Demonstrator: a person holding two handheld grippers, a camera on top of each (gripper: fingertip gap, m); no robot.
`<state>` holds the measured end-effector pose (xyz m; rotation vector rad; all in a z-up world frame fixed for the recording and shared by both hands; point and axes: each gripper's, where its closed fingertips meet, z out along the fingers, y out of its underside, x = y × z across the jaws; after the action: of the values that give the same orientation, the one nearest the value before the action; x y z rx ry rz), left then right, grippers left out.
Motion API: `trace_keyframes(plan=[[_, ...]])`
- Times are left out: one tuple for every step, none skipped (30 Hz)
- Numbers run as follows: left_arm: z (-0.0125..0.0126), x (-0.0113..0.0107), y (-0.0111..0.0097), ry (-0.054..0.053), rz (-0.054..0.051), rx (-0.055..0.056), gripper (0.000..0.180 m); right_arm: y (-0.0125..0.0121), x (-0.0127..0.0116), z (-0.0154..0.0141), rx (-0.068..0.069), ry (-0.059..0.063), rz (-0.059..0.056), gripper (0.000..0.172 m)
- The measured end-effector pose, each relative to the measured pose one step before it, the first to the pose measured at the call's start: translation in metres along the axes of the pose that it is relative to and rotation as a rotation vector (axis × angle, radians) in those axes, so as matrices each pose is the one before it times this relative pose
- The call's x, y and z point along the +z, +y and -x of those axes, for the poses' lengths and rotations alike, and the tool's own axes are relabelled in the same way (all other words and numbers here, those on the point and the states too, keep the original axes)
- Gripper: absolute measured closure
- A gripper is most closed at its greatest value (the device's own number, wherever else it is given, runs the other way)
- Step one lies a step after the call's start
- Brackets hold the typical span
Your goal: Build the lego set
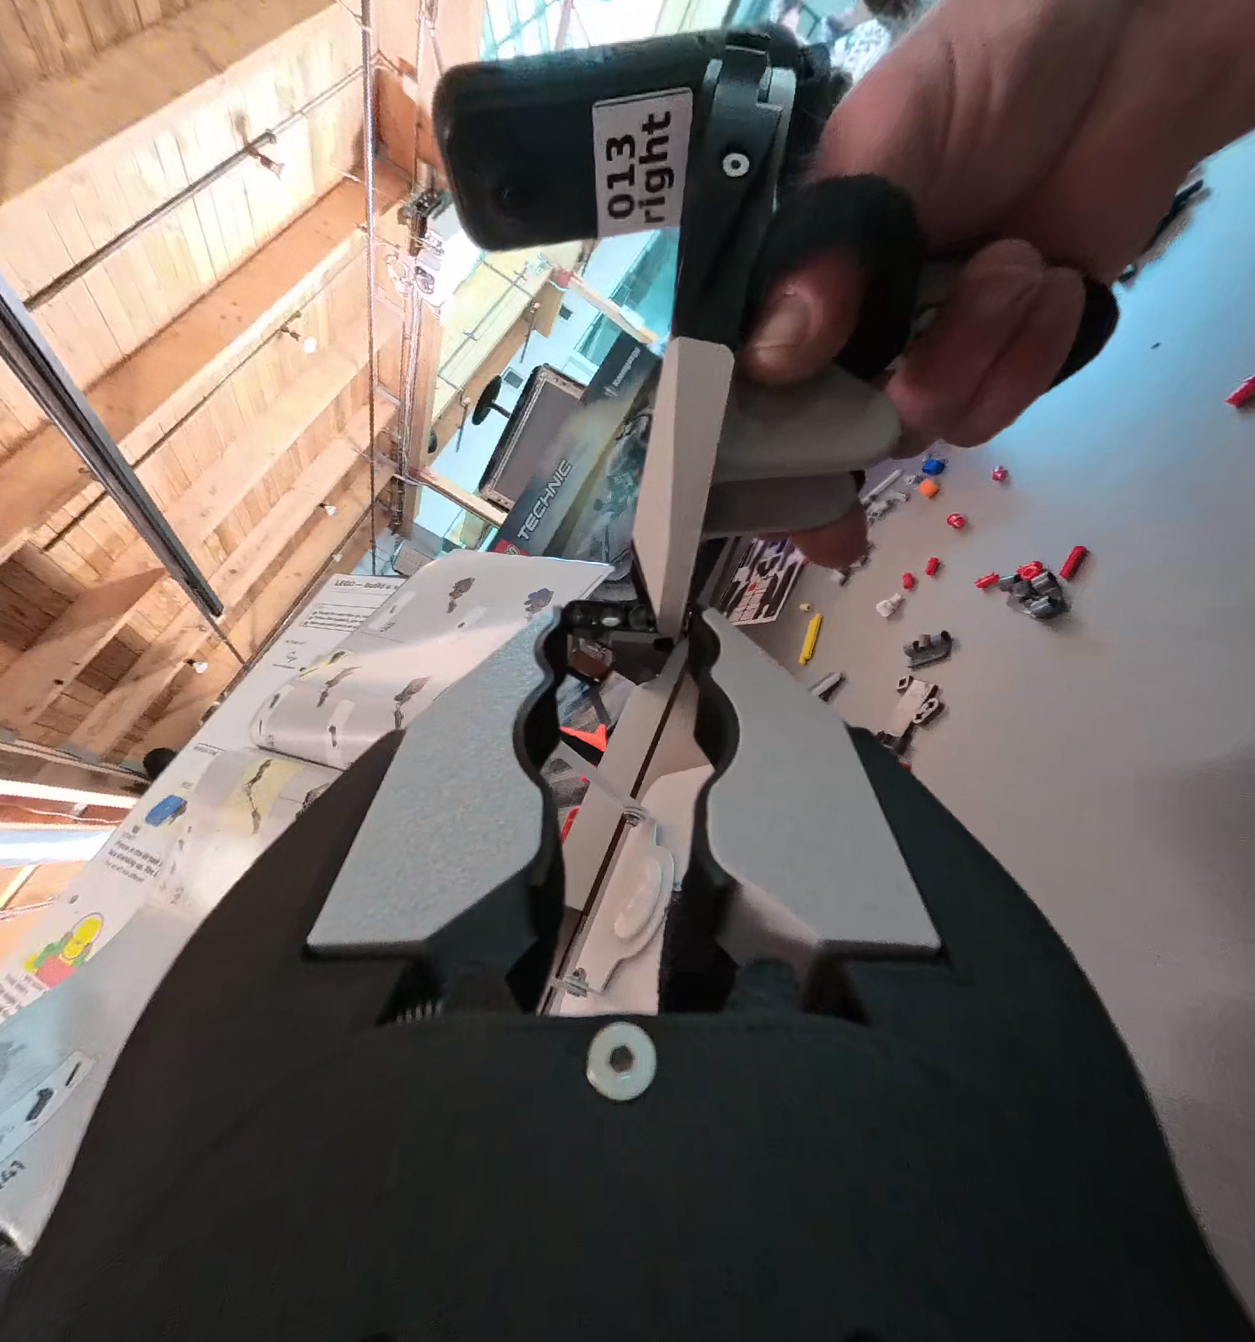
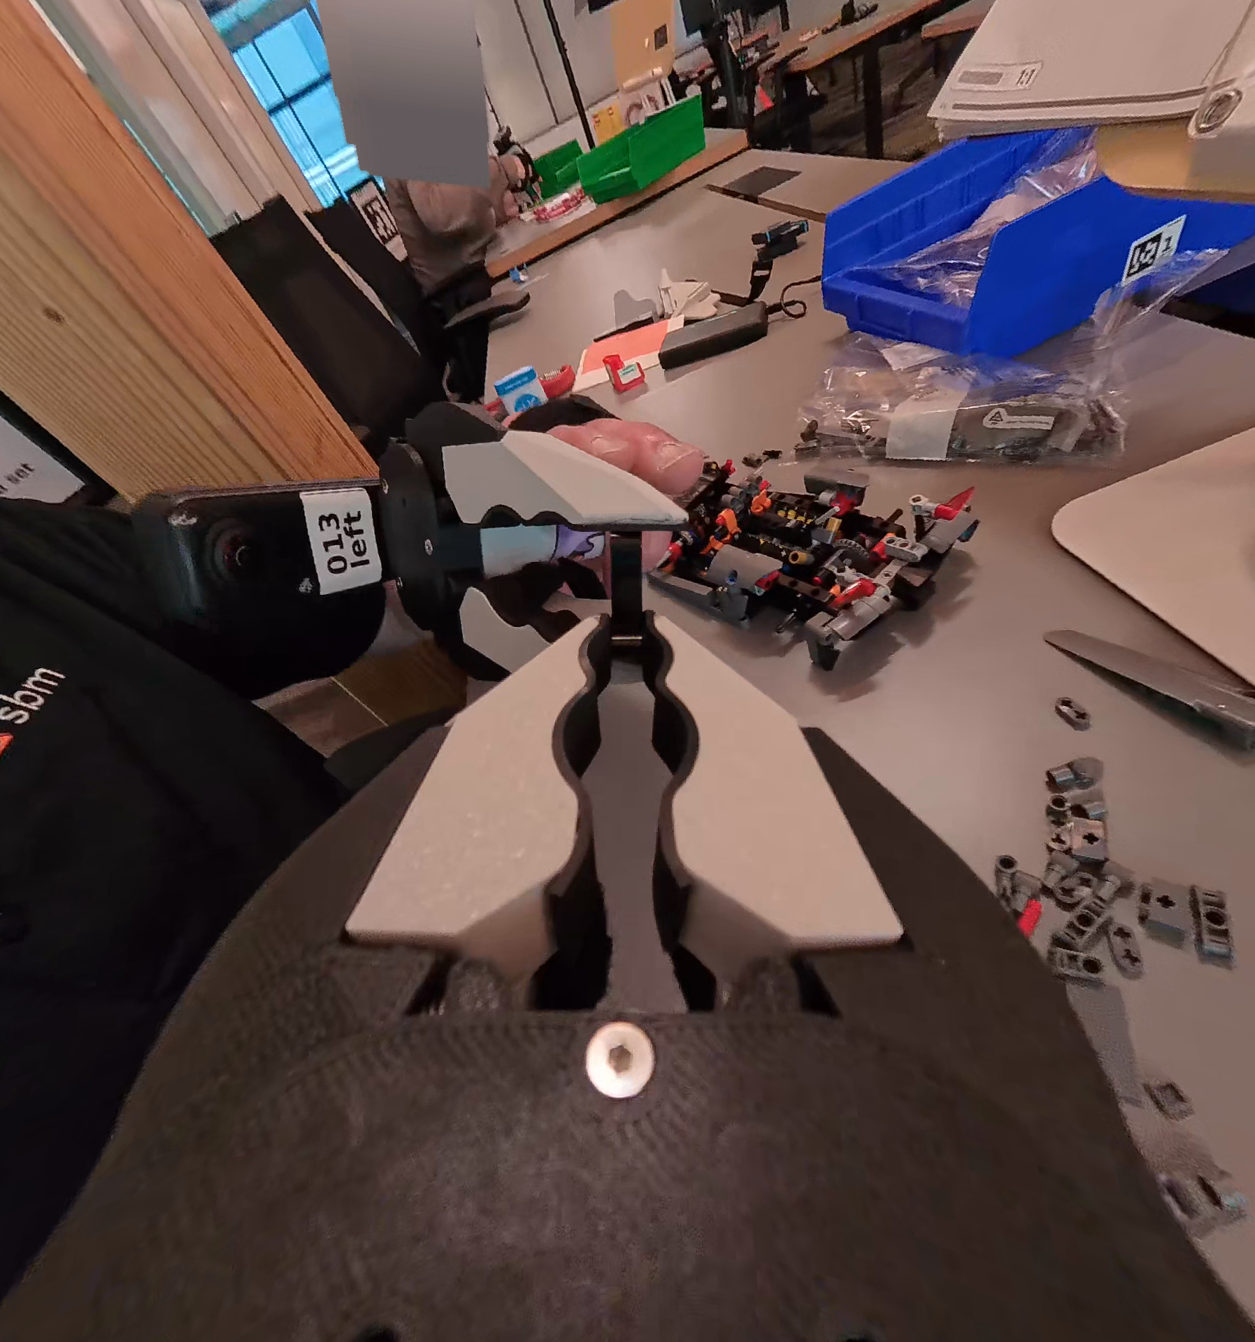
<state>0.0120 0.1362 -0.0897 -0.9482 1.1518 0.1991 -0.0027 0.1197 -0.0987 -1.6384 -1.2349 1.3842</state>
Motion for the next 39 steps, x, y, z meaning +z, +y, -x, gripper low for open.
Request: trace_keyframes(plan=[[0.00037,-0.00078,-0.00054,-0.0009,-0.0037,0.0005,0.15,-0.00031,0.00037,0.00061,0.0034,-0.0044,-0.0072,0.168],[-0.00049,-0.00005,0.00079,0.0073,0.004,-0.0095,0.15,-0.00019,0.00045,-0.00002,-0.0124,0.0071,-0.0047,0.167],[-0.00168,-0.00019,-0.00043,0.0252,-0.0052,-0.0307,0.15,-0.00157,0.00007,0.00011,-0.0177,0.0127,-0.0094,0.156],[0.00093,-0.00092,-0.00218,0.014,-0.0187,-0.0492,0.15,-0.00315,-0.00132,0.00141,-0.0201,0.0064,-0.0146,0.151],[0.00052,-0.00063,-0.00117,0.0252,-0.0123,-0.0589,0.15,-0.00381,-0.00264,0.00212,-0.0265,0.0028,-0.0118,0.147],[-0.00161,-0.00057,-0.0011,0.0513,-0.014,-0.0763,0.149,-0.00295,-0.00345,0.00125,-0.0447,0.0112,0.0017,0.14],[0.00028,-0.00169,-0.00275,0.0464,-0.0301,-0.0919,0.15,-0.00233,-0.00461,-0.00124,-0.0775,0.0293,0.0126,0.137],[0.00112,-0.00185,-0.00211,0.0485,-0.0264,-0.1039,0.149,-0.00147,-0.00575,-0.00321,-0.1241,0.0463,0.0234,0.139],[-0.00275,-0.00178,-0.00226,0.0794,-0.0254,-0.1059,0.15,-0.00048,-0.00559,-0.00133,-0.1559,0.0415,0.0331,0.14],[-0.00355,-0.00155,-0.00199,0.0808,-0.0228,-0.1056,0.15,-0.00163,-0.00433,0.0012,-0.1584,0.0316,0.0352,0.14],[-0.00076,-0.00087,-0.00006,0.0559,-0.0117,-0.0976,0.15,-0.00269,-0.00266,0.00047,-0.1523,0.0359,0.0423,0.141],[-0.00515,-0.0003,0.00088,0.0764,-0.0072,-0.0792,0.149,-0.00332,-0.00118,0.0018,-0.1481,0.0246,0.0451,0.144],[-0.00604,0.00015,0.00106,0.0725,-0.0078,-0.0662,0.149,-0.00635,-0.00019,0.00413,-0.1348,0.0044,0.0253,0.148],[-0.00176,-0.00052,-0.00302,0.0323,-0.0394,-0.045,0.149,-0.00736,0.00101,0.00311,-0.1126,0.0032,0.0162,0.15],[-0.00503,-0.00049,-0.00197,0.0506,-0.0277,-0.0386,0.149,-0.00522,0.00245,0.00319,-0.0948,-0.0065,0.022,0.151],[-0.00663,-0.00023,-0.00119,0.0571,-0.0162,-0.0309,0.149,-0.00248,0.00309,0.00392,-0.0832,-0.0144,0.0264,0.153],[-0.00262,-0.00035,-0.002,0.0229,-0.0189,-0.0162,0.149,-0.00111,0.00347,0.00247,-0.0682,-0.0064,0.0226,0.153],[-0.00309,-0.00028,-0.00138,0.0221,-0.0123,-0.0065,0.149,-0.0011,0.0033,0.00236,-0.0456,-0.0094,0.0097,0.153],[-0.00627,0.00021,-0.00031,0.0408,-0.0035,-0.0067,0.149,-0.0008,0.00328,0.00353,-0.0275,-0.0191,0.0035,0.153],[-0.00395,0.00044,-0.00021,0.0247,-0.0029,-0.0072,0.149,-0.00042,0.00325,0.00265,-0.0215,-0.0122,0.0035,0.153],[-0.00123,0.0005,0.00089,0.0091,0.0019,-0.0071,0.149,-0.00153,0.00183,-0.00024,-0.0204,0.0078,-0.0055,0.158],[-0.00313,0.00015,0.00175,0.0248,0.004,-0.0088,0.149,-0.00213,0.00063,-0.00076,-0.0103,0.0062,-0.0089,0.162],[-0.00175,-0.00023,0.00078,0.0183,-0.0044,-0.013,0.149,-0.00141,0.00008,0.0004,-0.0005,-0.0057,-0.0056,0.163],[-0.00068,-0.00057,-0.00141,0.0117,-0.0177,-0.0167,0.149,-0.00081,-0.0002,0.00018,-0.0038,-0.0017,-0.0042,0.164],[-0.00055,0.00005,-0.00006,0.0127,-0.0055,-0.0174,0.149,-0.0004,-0.00028,0.00042,-0.0072,0.001,-0.0031,0.164],[-0.00107,0.00043,0.00065,0.0121,0.0008,-0.0099,0.149,-0.00059,-0.00044,0.00074,-0.0011,0.001,-0.0037,0.164],[-0.00133,0.00043,-0.00036,0.0118,-0.0061,-0.0105,0.149,-0.0009,-0.00036,0.0002,0.0025,0.007,-0.0034,0.162],[-0.00196,0.00038,0.00001,0.0164,-0.0048,-0.0125,0.149,-0.00134,-0.00082,0.00032,-0.0035,0.0089,-0.0035,0.161],[-0.00244,0.00077,0.00127,0.0202,0.0036,-0.0113,0.149,-0.0017,-0.00071,0.00141,-0.016,0.0058,-0.002,0.161],[-0.0022,0.00101,0.00111,0.0178,0.0022,-0.0092,0.149,-0.00146,-0.00007,0.0024,-0.0227,0.0013,0.0036,0.162],[-0.00261,0.00123,0.00167,0.0221,0.0034,-0.0101,0.149,-0.00224,0.00031,0.00286,-0.0193,-0.0031,0.0025,0.162],[-0.00355,0.00139,0.00202,0.0298,0.0062,-0.0146,0.149,-0.003,0.00039,0.00309,-0.0175,-0.0065,-0.0003,0.162],[-0.00311,0.00151,0.00124,0.0233,0.0021,-0.0094,0.149,-0.00263,0.00061,0.00317,-0.0209,-0.0074,0.0021,0.165],[-0.00207,0.00161,0.00144,0.0147,0.0049,-0.004,0.149,-0.00211,0.00065,0.00255,-0.0195,-0.0055,0.0054,0.165],[-0.00178,0.00124,0.00165,0.0118,0.007,-0.002,0.149,-0.00198,0.00025,0.00203,-0.0093,-0.0059,0.0019,0.165],[-0.00192,0.0011,0.00117,0.0125,0.0031,-0.0026,0.149,-0.00173,-0.00027,0.00177,0.0014,-0.0097,-0.0032,0.166],[-0.00046,0.00121,0.00141,0.0041,0.0016,-0.0031,0.149,-0.00047,-0.00058,0.0018,0.0115,-0.0165,-0.0018,0.166],[0.00044,0.00125,0.00116,0.0016,-0.0004,-0.0087,0.149,0.00051,-0.00064,0.00193,0.0219,-0.0217,-0.0007,0.166],[0.00135,0.00119,0.00125,-0.0025,0.002,-0.0085,0.149,0.00158,-0.00042,0.00166,0.0307,-0.0225,0.0024,0.166]])
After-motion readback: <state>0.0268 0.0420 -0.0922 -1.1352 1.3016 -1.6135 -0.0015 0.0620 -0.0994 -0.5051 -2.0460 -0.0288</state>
